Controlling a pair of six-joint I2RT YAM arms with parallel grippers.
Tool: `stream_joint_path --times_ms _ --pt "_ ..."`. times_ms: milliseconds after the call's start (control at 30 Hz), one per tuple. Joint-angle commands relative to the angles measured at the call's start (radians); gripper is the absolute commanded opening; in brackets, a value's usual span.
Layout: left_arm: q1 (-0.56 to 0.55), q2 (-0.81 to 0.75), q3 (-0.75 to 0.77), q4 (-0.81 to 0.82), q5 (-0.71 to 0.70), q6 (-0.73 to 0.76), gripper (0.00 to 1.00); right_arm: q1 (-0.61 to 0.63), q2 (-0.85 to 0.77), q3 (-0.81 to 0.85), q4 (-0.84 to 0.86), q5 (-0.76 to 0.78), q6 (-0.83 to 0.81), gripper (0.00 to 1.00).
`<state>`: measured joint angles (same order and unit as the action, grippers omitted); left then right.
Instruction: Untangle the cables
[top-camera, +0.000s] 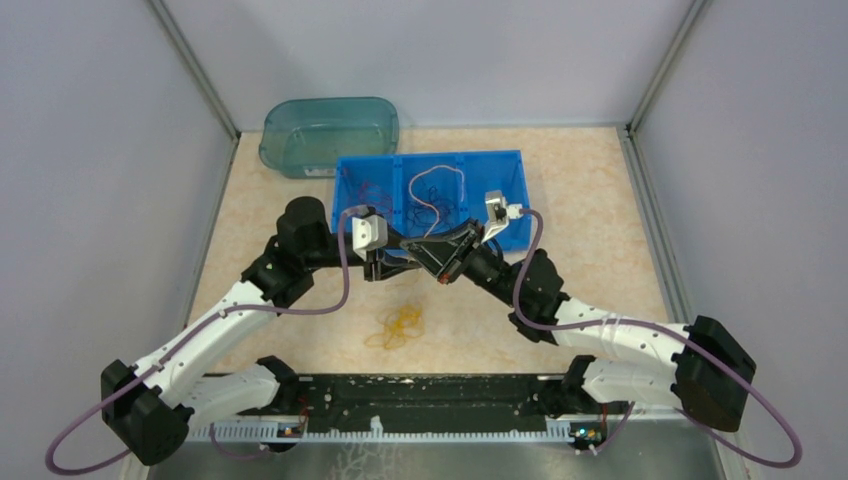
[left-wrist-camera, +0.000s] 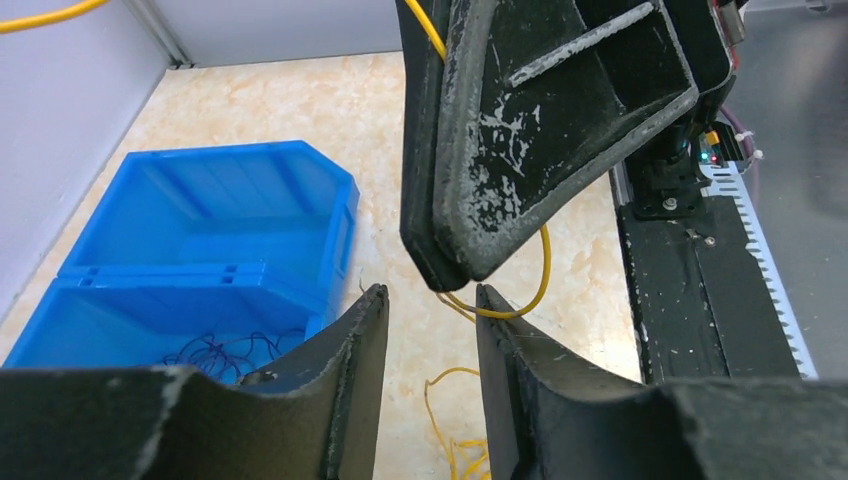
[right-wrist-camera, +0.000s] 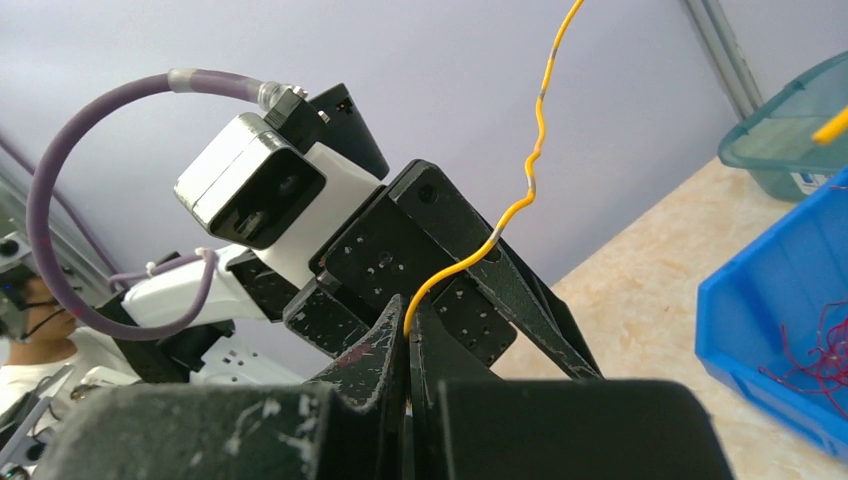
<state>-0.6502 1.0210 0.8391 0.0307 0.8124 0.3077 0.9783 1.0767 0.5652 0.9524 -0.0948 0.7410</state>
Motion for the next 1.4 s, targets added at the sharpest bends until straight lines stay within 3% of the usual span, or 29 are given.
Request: stream_joint_path --times_ms 0,100,200,233,400,433,633,800,1100,1367 --pt "-0.009 0.005 0.014 0.044 0.032 -0.020 0.39 -0.006 0.021 0.036 0.117 -0.028 0.036 0.00" --pt "-0.012 0.004 0.020 0.043 0.045 -0.013 0.22 -0.006 0.032 0.041 0.125 -0.026 0.041 0.00" --pt "-0.015 -0.001 0.025 0.026 0.066 -0.017 0.21 -0.005 0.043 0.044 0.141 -0.026 0.046 0.00" --pt "-0.016 -0.003 0.027 0.012 0.078 -0.018 0.24 -0.006 0.048 0.048 0.146 -0.026 0.046 0.00" --pt "-0.022 -0.017 -0.001 -0.060 0.107 0.009 0.66 -0.005 0.061 0.075 0.160 -0.033 0.047 0.00" --pt "-0.022 -0.023 -0.014 -0.064 0.107 0.017 0.70 -0.005 0.061 0.082 0.159 -0.034 0.047 0.00" --pt "-0.022 -0.049 -0.069 -0.092 0.104 0.037 0.74 -0.006 0.051 0.111 0.148 -0.043 0.047 0.00" --pt "-0.022 -0.047 -0.078 -0.012 0.061 -0.025 0.67 -0.005 0.060 0.113 0.170 -0.054 0.069 0.00" --pt "-0.022 -0.029 -0.051 0.101 0.108 -0.205 0.63 -0.005 0.061 0.115 0.148 -0.052 0.060 0.00" --pt "-0.022 -0.023 -0.047 0.084 0.114 -0.226 0.21 -0.005 0.067 0.118 0.157 -0.050 0.058 0.00"
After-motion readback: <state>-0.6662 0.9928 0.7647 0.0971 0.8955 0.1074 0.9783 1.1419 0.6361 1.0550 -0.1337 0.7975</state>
